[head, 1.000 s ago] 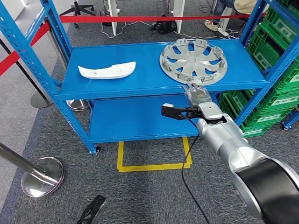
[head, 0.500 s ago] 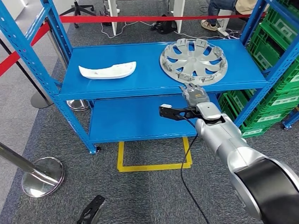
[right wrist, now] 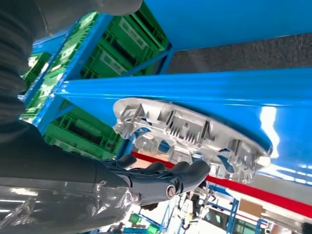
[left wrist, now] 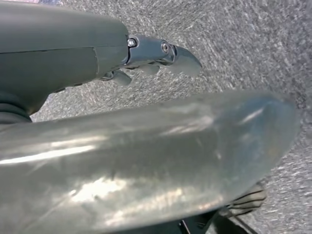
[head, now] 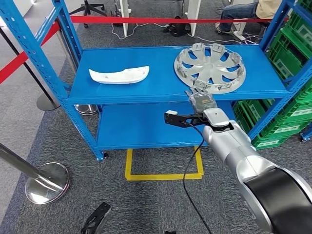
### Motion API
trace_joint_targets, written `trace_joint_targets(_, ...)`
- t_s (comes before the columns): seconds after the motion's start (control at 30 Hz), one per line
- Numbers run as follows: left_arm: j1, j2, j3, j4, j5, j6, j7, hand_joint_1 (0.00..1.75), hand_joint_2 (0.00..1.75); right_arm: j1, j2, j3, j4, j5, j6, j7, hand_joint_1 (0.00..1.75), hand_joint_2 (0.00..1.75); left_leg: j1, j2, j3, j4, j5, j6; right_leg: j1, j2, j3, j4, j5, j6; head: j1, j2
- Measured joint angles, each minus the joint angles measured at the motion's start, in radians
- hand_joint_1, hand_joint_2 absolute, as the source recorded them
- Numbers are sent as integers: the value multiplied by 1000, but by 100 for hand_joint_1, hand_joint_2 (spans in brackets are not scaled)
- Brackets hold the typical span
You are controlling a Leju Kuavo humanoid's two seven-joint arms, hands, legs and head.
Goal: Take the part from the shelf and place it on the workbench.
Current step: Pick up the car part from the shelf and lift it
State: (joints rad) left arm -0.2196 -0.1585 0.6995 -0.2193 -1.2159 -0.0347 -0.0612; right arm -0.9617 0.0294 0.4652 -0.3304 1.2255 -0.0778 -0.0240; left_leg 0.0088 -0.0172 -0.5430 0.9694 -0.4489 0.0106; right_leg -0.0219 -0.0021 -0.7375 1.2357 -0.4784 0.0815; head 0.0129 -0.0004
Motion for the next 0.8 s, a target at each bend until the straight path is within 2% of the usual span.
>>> trace_joint_targets(0.03, 0, 0, 0, 0, 0, 0, 0, 0, 0, 1, 0, 1, 0, 0, 0, 0, 0, 175, 4, -2, 10, 1, -9, -7, -3, 0, 23, -73, 52, 5, 1, 0)
trace_joint_targets(0.07, -1, 0, 0, 0, 0, 0, 0, 0, 0, 1, -1, 1, 1, 0, -1, 0, 0, 175, 7, -4, 18, 3, -17, -15, -4, 2, 46, -141, 84, 8, 2, 0)
trace_joint_targets(0.1, -2, 1, 0, 0, 0, 1, 0, 0, 0, 1, -1, 1, 1, 0, -1, 0, 0, 175, 8, -5, 22, 5, -25, -23, -4, 4, 66, -188, 101, 2, 4, 0)
trace_joint_targets(0.13, -3, 1, 0, 0, 0, 1, 1, 0, 0, 2, -1, 2, 2, 0, -2, -1, 0, 175, 8, -5, 23, 7, -31, -30, -2, 6, 75, -211, 103, -7, 5, 0)
trace_joint_targets(0.2, -5, 0, 0, 0, -1, 2, 1, 0, 0, 3, 0, 4, 2, 1, -2, -2, 0, 175, 7, -5, 21, 11, -34, -41, 2, 8, 78, -209, 91, -33, 4, 0)
trace_joint_targets(0.23, -5, -1, 0, 0, -1, 2, 1, 0, 0, 4, -1, 4, 1, 1, -2, -2, 0, 175, 8, -2, 15, 22, -32, -46, 1, 8, 80, -209, 90, -40, 3, 0)
trace_joint_targets(0.27, -5, -1, 0, 0, -1, 2, 1, 0, 0, 4, -2, 4, 1, 1, -3, -1, 0, 175, 8, 0, 0, 50, -31, -51, 0, 9, 85, -211, 86, -47, 1, 0)
trace_joint_targets(0.3, -6, -1, 0, 0, -1, 2, 1, 0, 0, 4, -2, 4, 1, 1, -3, -1, 0, 175, 8, 3, -29, 95, -36, -56, -1, 10, 91, -213, 83, -52, 0, 0)
trace_joint_targets(0.33, -6, -1, 0, 0, -1, 2, 1, 0, 0, 7, -2, 4, 0, 1, -3, -1, 0, 175, 8, 6, -69, 156, -51, -60, -1, 10, 98, -215, 77, -56, -2, 0)
trace_joint_targets(0.4, -4, -1, 0, 0, -1, 2, 1, 0, 0, 17, -2, 4, 2, 1, -2, -2, 0, 175, 8, 7, -155, 273, -101, -65, -1, 10, 112, -216, 64, -61, -4, 0)
trace_joint_targets(0.43, -2, -1, 0, 0, -1, 2, 1, 0, 0, 24, -2, 4, 3, 1, -2, -2, 0, 175, 7, 7, -186, 300, -114, -64, 0, 10, 121, -216, 56, -62, -4, 0)
trace_joint_targets(0.47, -1, -1, 0, 0, -1, 2, 1, 0, 0, 29, -2, 4, 3, 1, -2, -2, 0, 175, 7, 7, -202, 297, -107, -61, 0, 10, 131, -216, 47, -62, -4, 0)
trace_joint_targets(0.5, 0, -1, 0, 0, -1, 2, 1, 0, 0, 31, -2, 5, 3, 1, -3, -2, 0, 175, 6, 7, -202, 262, -75, -56, 1, 10, 142, -216, 39, -62, -4, 0)
trace_joint_targets(0.57, 2, 0, 0, 0, -1, 2, 1, 0, 0, 30, -1, 5, 4, 1, -3, -2, 0, 175, 0, 10, -177, 134, 37, -42, 2, 10, 164, -216, 21, -58, -5, 0)
trace_joint_targets(0.6, 2, 0, 0, 0, -1, 2, 1, 0, 0, 29, -1, 5, 4, 1, -3, -2, 0, 175, -3, 13, -163, 74, 79, -36, 3, 11, 171, -217, 13, -54, -6, 0)
trace_joint_targets(0.63, 2, 0, 0, 0, -1, 2, 1, 0, 0, 28, -1, 5, 4, 1, -3, -2, 0, 175, -6, 14, -153, 32, 106, -31, 5, 11, 178, -220, 5, -48, -6, 0)
trace_joint_targets(0.67, 3, 0, 0, 0, -1, 2, 1, 0, 0, 26, -1, 5, 4, 1, -3, -2, 0, 175, -7, 15, -148, 10, 113, -27, 8, 12, 184, -220, -1, -42, -8, 0)
trace_joint_targets(0.73, 2, -1, 0, 0, -1, 2, 1, 0, 0, 21, -1, 5, 1, 1, -3, -2, 0, 175, -5, 13, -136, 3, 103, -18, 9, 10, 198, -226, -12, -30, -8, 0)
trace_joint_targets(0.77, 1, -1, 0, 0, -1, 2, 1, 0, 0, 17, -1, 5, 0, 1, -3, -2, 0, 175, -4, 12, -128, 3, 98, -11, 9, 9, 196, -212, -17, -26, -7, 0)
trace_joint_targets(0.8, 0, -1, 0, 0, -1, 2, 1, 0, 0, 14, -1, 6, -1, 1, -4, -2, 0, 175, -3, 11, -119, 3, 92, -5, 9, 9, 182, -180, -29, -24, -5, 0)
